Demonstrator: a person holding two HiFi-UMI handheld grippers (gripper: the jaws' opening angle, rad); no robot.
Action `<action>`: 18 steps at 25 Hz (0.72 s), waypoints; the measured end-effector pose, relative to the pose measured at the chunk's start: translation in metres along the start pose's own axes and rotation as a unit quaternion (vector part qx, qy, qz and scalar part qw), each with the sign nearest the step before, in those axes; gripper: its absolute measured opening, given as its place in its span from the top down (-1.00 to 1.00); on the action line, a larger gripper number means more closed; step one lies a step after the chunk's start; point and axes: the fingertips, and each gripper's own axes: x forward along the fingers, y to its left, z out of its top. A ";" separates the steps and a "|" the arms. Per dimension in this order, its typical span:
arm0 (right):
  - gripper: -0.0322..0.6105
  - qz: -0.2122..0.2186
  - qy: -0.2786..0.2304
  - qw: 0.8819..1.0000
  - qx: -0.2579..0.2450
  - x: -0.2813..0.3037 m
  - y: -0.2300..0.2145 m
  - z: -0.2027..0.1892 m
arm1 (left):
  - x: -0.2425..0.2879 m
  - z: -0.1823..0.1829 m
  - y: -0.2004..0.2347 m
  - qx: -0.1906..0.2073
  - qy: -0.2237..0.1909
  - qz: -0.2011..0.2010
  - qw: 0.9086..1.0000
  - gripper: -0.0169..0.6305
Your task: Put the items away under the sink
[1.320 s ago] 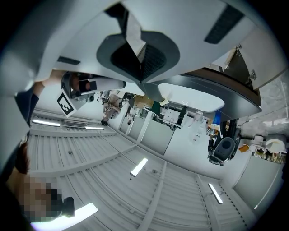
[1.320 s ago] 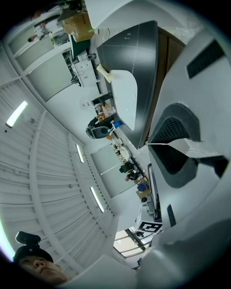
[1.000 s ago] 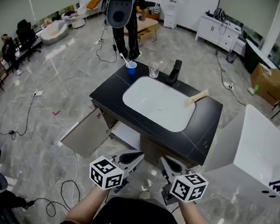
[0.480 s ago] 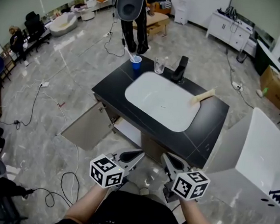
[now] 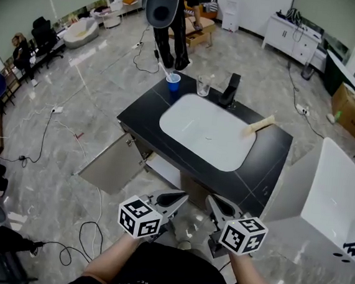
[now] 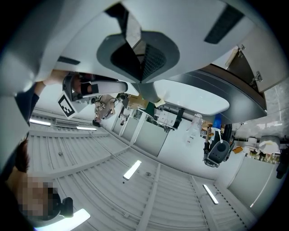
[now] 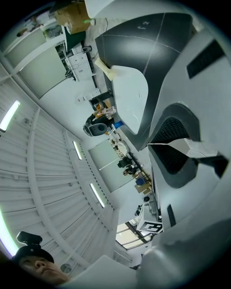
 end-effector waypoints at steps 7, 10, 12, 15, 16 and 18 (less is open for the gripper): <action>0.79 -0.012 0.000 1.000 0.005 0.033 -0.009 0.015 | 0.008 0.022 0.030 0.000 -0.002 -0.011 1.000 0.92; 0.79 -0.012 0.000 1.000 0.013 0.053 -0.011 0.023 | 0.009 0.030 0.050 -0.004 -0.007 -0.019 1.000 0.92; 0.79 -0.012 -0.001 1.000 0.019 0.066 -0.012 0.030 | 0.013 0.035 0.061 0.000 -0.004 -0.028 1.000 0.92; 0.79 -0.016 -0.002 1.000 0.020 0.087 -0.016 0.043 | 0.021 0.045 0.080 0.020 0.006 -0.033 0.999 0.92; 0.79 -0.018 -0.002 1.000 0.021 0.095 -0.018 0.046 | 0.023 0.048 0.087 0.024 0.010 -0.036 0.999 0.92; 0.79 -0.023 -0.002 0.999 0.024 0.110 -0.022 0.052 | 0.028 0.052 0.101 0.024 0.016 -0.042 0.999 0.92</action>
